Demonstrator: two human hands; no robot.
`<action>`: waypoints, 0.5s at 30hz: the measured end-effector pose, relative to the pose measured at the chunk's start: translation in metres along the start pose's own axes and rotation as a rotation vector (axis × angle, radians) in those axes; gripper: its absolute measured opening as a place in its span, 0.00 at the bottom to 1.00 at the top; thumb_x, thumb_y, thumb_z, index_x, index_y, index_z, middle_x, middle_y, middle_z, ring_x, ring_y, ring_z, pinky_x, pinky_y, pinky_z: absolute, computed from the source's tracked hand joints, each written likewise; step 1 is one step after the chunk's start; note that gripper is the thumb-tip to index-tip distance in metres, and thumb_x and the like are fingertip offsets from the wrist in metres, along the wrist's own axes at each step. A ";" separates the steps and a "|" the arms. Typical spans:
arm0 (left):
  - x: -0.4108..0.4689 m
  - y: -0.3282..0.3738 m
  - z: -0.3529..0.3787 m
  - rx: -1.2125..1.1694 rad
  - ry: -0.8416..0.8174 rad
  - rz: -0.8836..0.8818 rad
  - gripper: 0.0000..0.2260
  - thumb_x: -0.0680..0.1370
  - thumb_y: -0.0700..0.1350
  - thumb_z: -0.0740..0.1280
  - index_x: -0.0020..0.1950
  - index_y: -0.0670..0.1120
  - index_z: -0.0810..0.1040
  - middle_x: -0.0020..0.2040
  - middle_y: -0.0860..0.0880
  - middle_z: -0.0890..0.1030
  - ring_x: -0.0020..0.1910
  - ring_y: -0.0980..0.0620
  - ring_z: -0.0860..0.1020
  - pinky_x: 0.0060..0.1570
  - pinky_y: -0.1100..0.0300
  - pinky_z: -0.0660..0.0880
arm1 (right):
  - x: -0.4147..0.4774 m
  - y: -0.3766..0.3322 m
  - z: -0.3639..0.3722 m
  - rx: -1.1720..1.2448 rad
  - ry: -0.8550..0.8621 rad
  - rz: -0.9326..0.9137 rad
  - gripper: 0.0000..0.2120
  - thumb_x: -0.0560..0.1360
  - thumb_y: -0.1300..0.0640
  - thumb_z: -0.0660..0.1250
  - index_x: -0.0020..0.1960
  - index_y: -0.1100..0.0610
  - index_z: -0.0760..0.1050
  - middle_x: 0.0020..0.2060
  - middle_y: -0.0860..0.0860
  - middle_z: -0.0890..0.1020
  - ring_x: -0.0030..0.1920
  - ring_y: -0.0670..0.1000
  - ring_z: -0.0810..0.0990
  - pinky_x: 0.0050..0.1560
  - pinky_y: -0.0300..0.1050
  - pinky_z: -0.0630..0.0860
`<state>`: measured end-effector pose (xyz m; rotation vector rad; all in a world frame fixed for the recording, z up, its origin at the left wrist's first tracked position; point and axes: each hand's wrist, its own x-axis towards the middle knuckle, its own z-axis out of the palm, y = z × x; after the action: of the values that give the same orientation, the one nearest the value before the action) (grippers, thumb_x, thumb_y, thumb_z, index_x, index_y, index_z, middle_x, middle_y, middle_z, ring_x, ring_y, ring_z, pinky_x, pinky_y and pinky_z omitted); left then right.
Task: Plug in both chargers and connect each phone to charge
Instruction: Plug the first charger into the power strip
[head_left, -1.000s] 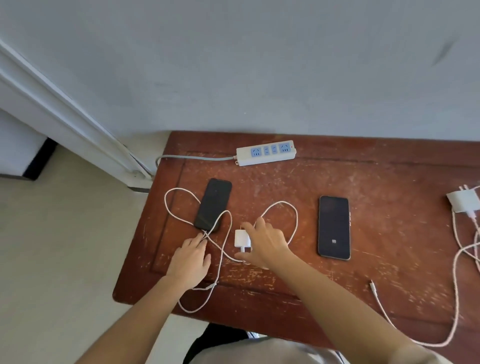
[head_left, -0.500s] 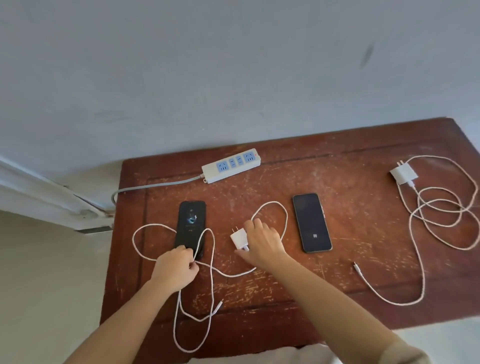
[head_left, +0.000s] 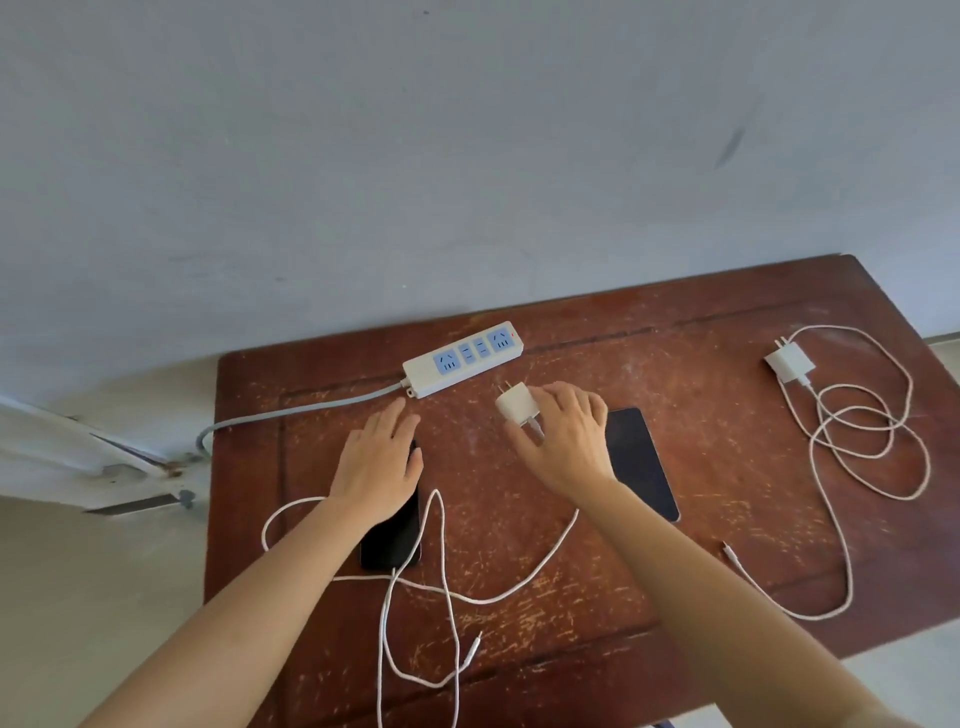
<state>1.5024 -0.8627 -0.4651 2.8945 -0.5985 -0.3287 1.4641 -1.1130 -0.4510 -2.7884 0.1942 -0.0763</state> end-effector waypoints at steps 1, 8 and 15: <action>0.009 0.001 0.000 0.023 -0.036 0.008 0.24 0.82 0.51 0.60 0.77 0.44 0.64 0.80 0.42 0.60 0.76 0.43 0.64 0.67 0.44 0.70 | 0.009 -0.001 -0.002 0.026 -0.043 0.023 0.26 0.78 0.39 0.60 0.69 0.54 0.73 0.60 0.52 0.80 0.64 0.56 0.76 0.70 0.56 0.61; 0.046 -0.011 0.009 0.101 -0.196 0.012 0.31 0.82 0.51 0.60 0.81 0.45 0.49 0.83 0.44 0.45 0.81 0.43 0.51 0.72 0.42 0.66 | 0.070 -0.024 -0.001 -0.052 -0.204 -0.102 0.25 0.81 0.42 0.59 0.72 0.56 0.68 0.66 0.53 0.79 0.67 0.55 0.75 0.75 0.59 0.52; 0.050 -0.017 0.009 0.026 -0.250 0.002 0.32 0.82 0.45 0.60 0.81 0.48 0.46 0.83 0.48 0.40 0.81 0.47 0.44 0.74 0.39 0.61 | 0.112 -0.050 0.002 -0.082 -0.424 -0.169 0.23 0.82 0.44 0.58 0.74 0.53 0.68 0.65 0.56 0.78 0.58 0.60 0.81 0.53 0.54 0.77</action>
<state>1.5513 -0.8687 -0.4866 2.8992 -0.6468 -0.6953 1.5812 -1.0816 -0.4323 -2.8158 -0.1467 0.4872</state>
